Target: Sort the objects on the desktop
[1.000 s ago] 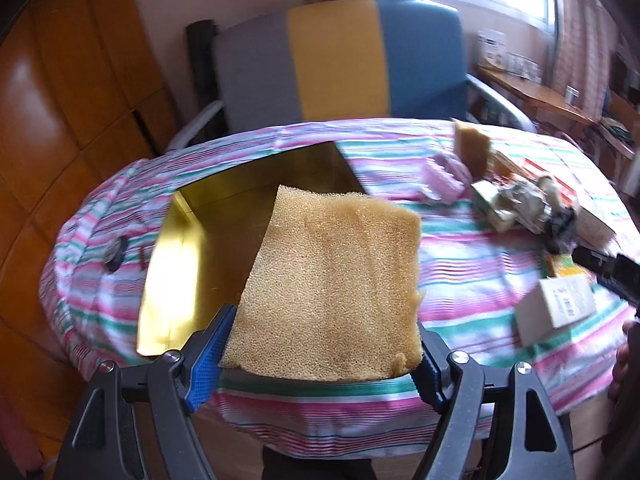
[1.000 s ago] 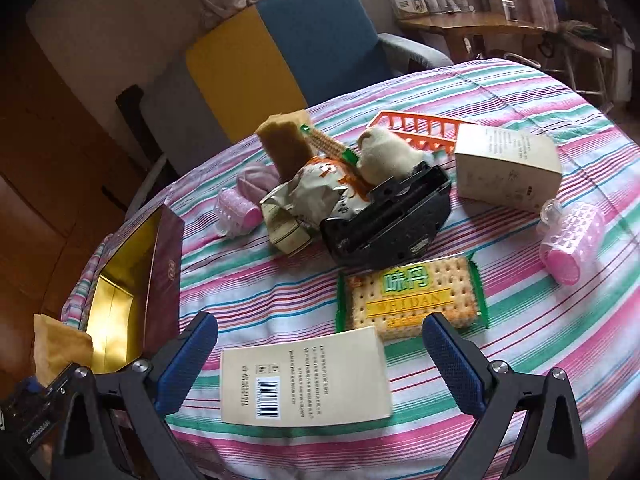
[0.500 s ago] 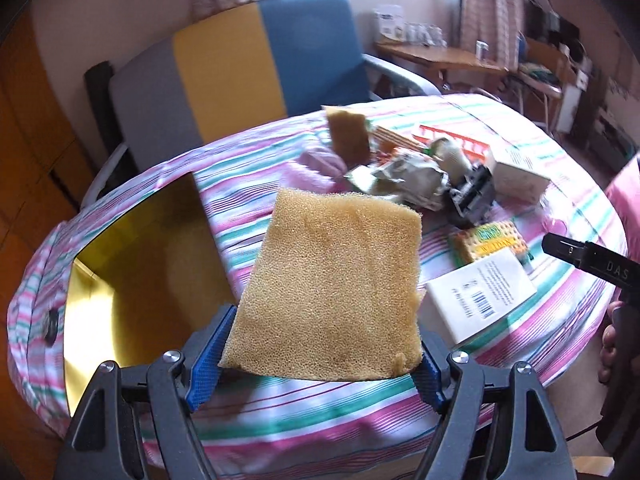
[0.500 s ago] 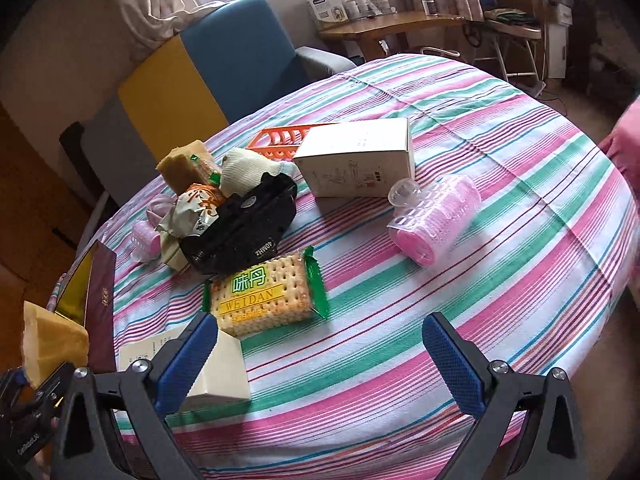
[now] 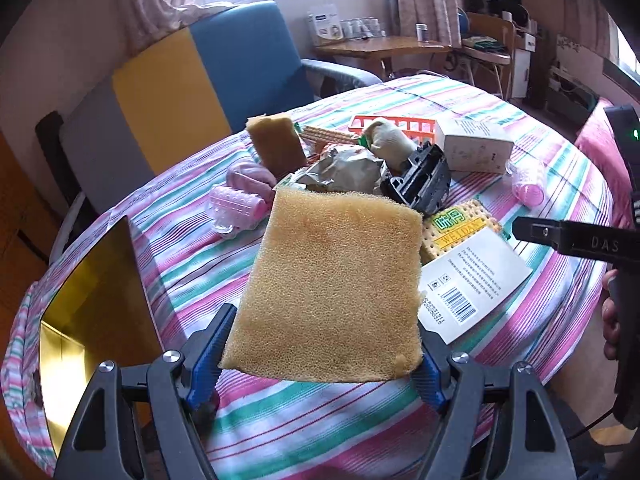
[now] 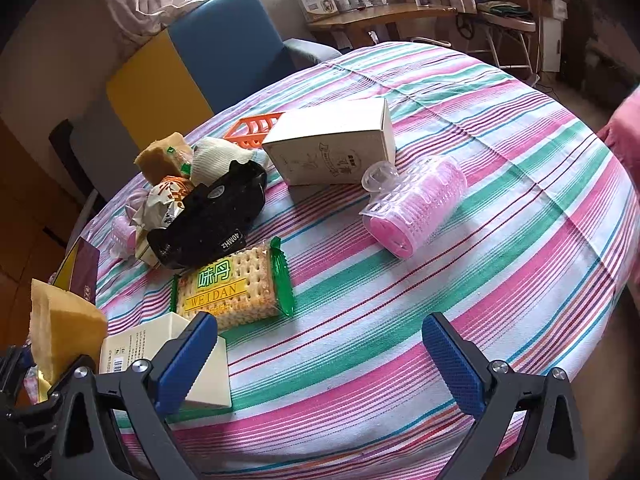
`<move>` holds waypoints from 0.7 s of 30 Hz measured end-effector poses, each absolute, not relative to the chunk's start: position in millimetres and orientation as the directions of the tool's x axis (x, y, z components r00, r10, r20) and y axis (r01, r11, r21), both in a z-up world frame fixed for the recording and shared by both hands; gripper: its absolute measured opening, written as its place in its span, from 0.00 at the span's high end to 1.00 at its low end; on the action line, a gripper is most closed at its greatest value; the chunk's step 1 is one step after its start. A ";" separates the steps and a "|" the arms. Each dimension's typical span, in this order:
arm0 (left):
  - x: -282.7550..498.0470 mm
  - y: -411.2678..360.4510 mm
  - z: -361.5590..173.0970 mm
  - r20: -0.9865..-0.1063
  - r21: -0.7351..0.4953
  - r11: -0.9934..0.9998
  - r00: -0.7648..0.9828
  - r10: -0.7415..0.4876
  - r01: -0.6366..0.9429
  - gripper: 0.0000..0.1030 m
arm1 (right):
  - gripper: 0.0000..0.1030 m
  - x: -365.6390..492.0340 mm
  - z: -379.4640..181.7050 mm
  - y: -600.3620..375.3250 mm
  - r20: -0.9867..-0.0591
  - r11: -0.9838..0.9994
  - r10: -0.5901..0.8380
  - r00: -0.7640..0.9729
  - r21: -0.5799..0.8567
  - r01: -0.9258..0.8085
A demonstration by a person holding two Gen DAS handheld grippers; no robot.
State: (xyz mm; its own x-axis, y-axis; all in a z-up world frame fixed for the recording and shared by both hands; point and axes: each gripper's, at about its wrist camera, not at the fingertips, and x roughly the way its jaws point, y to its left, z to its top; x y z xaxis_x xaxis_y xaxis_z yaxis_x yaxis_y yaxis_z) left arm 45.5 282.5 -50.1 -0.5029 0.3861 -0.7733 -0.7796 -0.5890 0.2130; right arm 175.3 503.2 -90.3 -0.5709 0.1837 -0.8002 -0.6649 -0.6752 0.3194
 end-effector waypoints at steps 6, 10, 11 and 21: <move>33.5 290.2 -56.3 -0.766 0.161 -0.566 -0.464 0.445 -0.809 0.23 | 0.00 169.4 -97.1 503.2 -0.811 -0.680 0.181 -0.556 0.306 -0.667; 22.5 287.6 -51.0 -0.780 0.086 -0.582 -0.418 0.465 -0.808 0.23 | 0.00 167.0 -97.4 505.0 -0.812 -0.684 0.184 -0.554 0.299 -0.665; 21.8 283.7 -48.9 -0.775 0.069 -0.589 -0.415 0.477 -0.805 0.23 | 0.00 166.3 -97.6 504.6 -0.812 -0.688 0.188 -0.553 0.293 -0.664; 34.4 243.4 -43.1 -0.739 -0.101 -0.524 -0.289 0.609 -0.845 0.22 | 0.00 165.3 -100.7 499.4 -0.798 -0.716 0.231 -0.556 0.247 -0.653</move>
State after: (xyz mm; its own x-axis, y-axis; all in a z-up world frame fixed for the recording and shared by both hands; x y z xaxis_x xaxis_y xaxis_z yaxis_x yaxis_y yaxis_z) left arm 34.4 243.4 -43.1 -0.2893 0.6085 -0.7389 -0.8454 -0.5244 -0.1010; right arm 165.3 499.4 -100.7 -0.5561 0.2312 -0.7983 -0.6528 -0.7160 0.2473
